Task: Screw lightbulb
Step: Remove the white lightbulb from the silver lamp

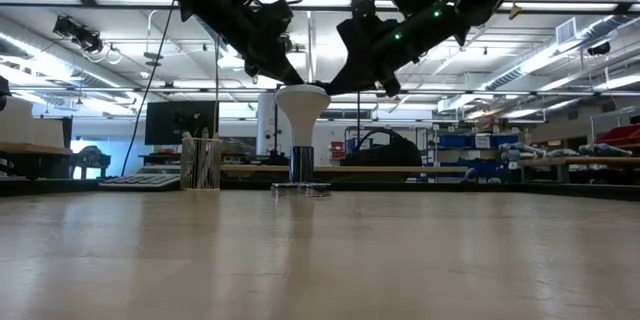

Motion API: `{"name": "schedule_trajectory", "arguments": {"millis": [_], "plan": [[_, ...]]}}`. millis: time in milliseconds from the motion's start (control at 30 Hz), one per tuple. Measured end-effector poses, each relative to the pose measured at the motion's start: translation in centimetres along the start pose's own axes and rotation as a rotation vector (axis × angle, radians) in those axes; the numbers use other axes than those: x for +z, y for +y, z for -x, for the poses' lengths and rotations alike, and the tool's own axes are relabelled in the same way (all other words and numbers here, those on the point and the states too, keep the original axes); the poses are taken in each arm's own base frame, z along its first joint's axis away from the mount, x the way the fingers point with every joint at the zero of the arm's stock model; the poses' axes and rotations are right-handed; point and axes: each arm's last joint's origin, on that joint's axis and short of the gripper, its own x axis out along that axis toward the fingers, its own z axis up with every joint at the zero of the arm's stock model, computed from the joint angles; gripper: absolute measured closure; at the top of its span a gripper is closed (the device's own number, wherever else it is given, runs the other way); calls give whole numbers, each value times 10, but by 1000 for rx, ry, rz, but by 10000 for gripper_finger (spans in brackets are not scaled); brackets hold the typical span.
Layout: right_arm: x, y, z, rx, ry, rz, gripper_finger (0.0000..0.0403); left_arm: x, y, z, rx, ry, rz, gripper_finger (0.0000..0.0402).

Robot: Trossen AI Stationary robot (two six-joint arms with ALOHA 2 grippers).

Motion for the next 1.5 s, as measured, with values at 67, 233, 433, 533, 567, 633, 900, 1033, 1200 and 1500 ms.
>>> {"name": "schedule_trajectory", "arguments": {"millis": [67, 233, 433, 533, 567, 633, 900, 1033, 1200, 1500], "plan": [[1, -4, -1, -28, -3, -17, 396, 0, 0, 0, -1, 0, 0, 401], [2, -12, 0, -109, -11, -24, 396, 0, -1, 0, -17, -3, 0, 401], [17, -8, 15, -19, -71, -2, 396, -1, -1, 0, -18, 7, -1, 401], [17, 8, 18, 139, -69, 20, 396, -1, -1, 0, -16, 5, -1, 401], [15, 12, 17, 168, -62, 26, 396, -1, -1, 0, -16, 4, -1, 401], [11, 20, 14, 185, -54, 36, 396, 0, 0, 0, -14, 1, -1, 401], [-5, 20, -6, 100, -26, 30, 396, 0, 0, 0, -10, -1, 12, 401], [-3, 15, -6, 66, -39, 19, 396, 0, 0, 0, -4, 1, 12, 401], [-1, 2, -7, 12, -39, -9, 396, -2, 0, 0, 3, 15, 13, 401], [2, -21, -8, -150, -53, -46, 396, -1, -2, 0, -27, 13, 15, 401]]}}
